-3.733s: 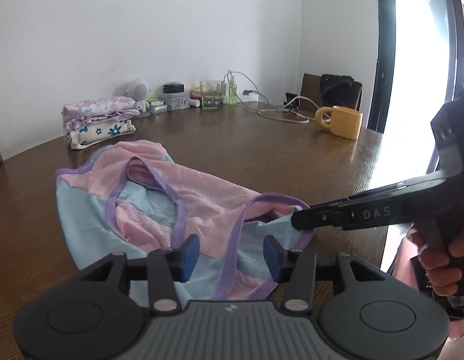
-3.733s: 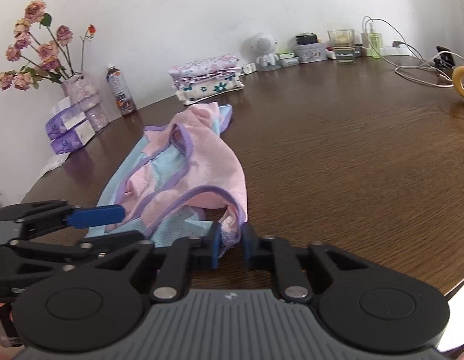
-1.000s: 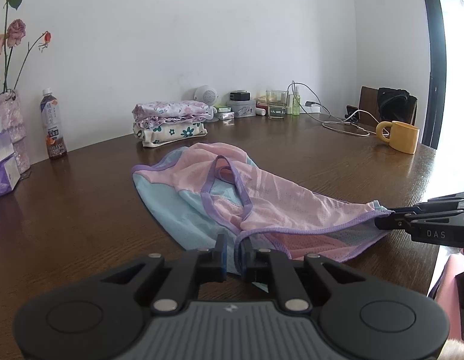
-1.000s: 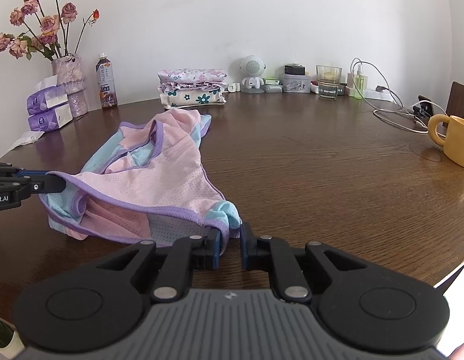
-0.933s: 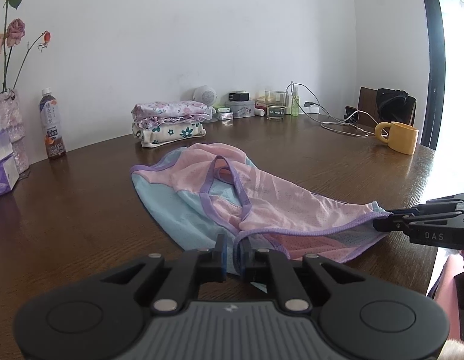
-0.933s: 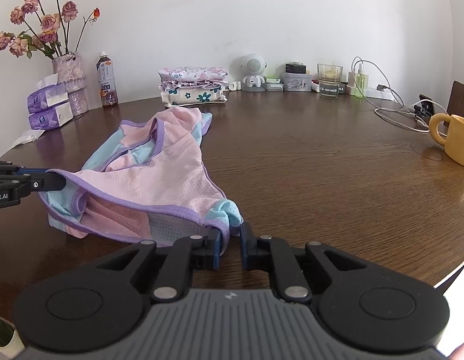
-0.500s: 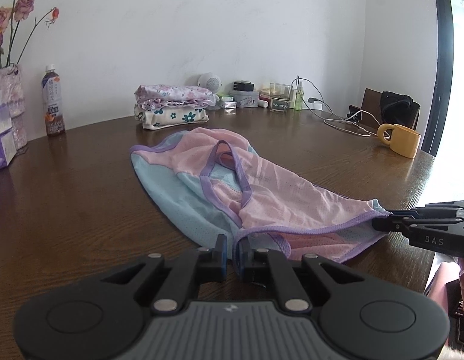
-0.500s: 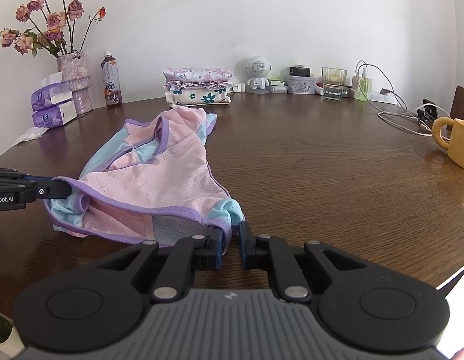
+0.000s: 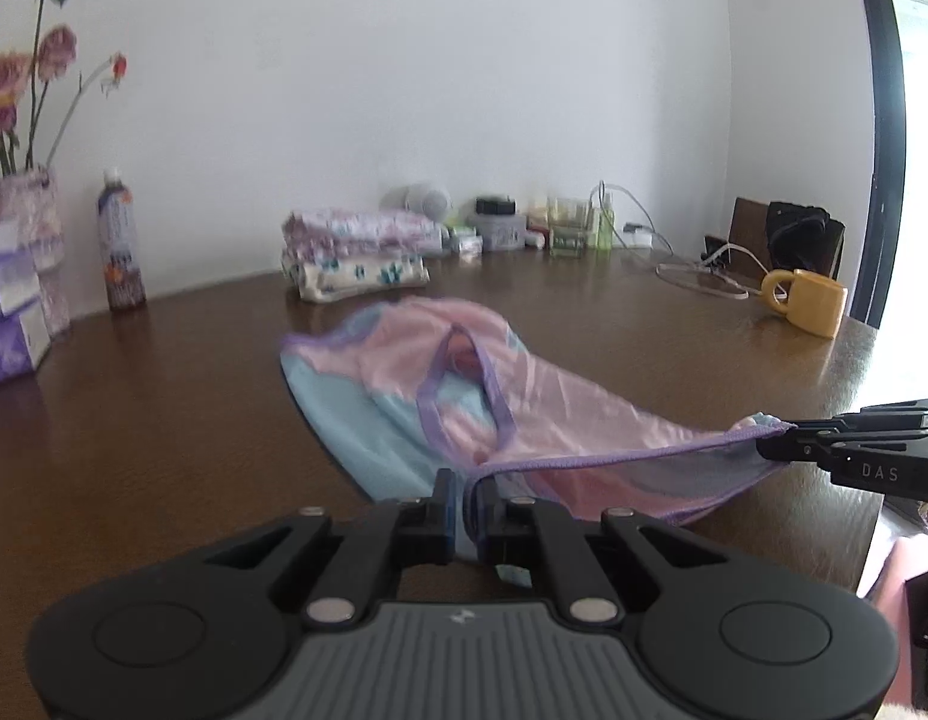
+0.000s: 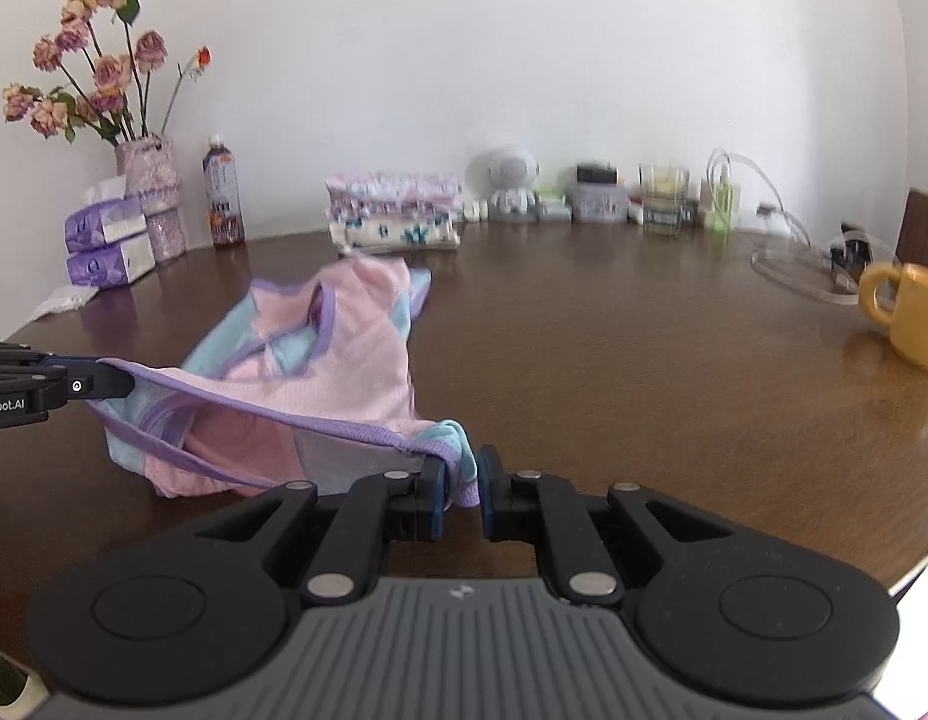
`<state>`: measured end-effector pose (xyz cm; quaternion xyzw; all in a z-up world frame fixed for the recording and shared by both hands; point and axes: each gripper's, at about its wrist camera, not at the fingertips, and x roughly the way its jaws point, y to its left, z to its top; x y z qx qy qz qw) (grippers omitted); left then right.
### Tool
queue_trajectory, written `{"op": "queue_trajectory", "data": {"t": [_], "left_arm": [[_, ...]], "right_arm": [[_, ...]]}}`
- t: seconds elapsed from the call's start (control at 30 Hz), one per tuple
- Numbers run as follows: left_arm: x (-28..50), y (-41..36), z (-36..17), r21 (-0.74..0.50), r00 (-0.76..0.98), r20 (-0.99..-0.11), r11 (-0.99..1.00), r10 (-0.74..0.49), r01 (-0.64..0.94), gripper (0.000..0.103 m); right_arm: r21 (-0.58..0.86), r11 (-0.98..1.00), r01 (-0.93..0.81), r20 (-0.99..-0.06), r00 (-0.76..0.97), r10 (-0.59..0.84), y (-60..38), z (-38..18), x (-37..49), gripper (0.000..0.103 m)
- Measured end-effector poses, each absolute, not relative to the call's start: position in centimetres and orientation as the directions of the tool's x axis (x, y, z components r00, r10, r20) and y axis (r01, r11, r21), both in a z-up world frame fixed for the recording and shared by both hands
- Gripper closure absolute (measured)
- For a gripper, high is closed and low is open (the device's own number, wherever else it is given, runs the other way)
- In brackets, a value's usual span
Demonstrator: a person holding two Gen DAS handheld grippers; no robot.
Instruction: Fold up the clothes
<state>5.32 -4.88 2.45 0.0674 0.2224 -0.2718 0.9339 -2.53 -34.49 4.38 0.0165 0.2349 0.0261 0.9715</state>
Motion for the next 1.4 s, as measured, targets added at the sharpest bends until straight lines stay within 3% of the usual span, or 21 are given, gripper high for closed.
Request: {"op": "queue_trajectory", "data": {"t": [0.27, 0.77, 1.03, 1.27, 1.4], "left_arm": [[7.1, -6.4, 9.5, 0.141, 0.846, -0.265, 0.849, -0.463, 0.509, 0.100], [10.2, -4.8, 32.9, 0.124, 0.964, 0.142, 0.970, -0.226, 0.210, 0.100], [6.5, -3.7, 39.6, 0.172, 0.959, 0.217, 0.974, -0.182, 0.146, 0.100], [6.9, -3.3, 43.7, 0.208, 0.960, 0.249, 0.975, -0.129, 0.077, 0.100], [9.8, -2.4, 44.7, 0.186, 0.970, 0.219, 0.980, -0.105, 0.064, 0.100]], "right_arm": [[-0.037, 0.998, -0.053, -0.263, 0.964, 0.041, -34.9, 12.3, 0.3, 0.093], [-0.123, 0.990, -0.076, 0.094, 0.992, 0.088, -30.3, 38.5, 7.8, 0.101], [-0.135, 0.984, -0.115, 0.165, 0.977, 0.137, -29.5, 44.9, 6.7, 0.101], [-0.137, 0.978, -0.159, 0.153, 0.972, 0.180, -28.2, 48.3, 9.4, 0.101], [-0.138, 0.972, -0.191, 0.130, 0.969, 0.209, -27.0, 49.3, 11.8, 0.101]]}}
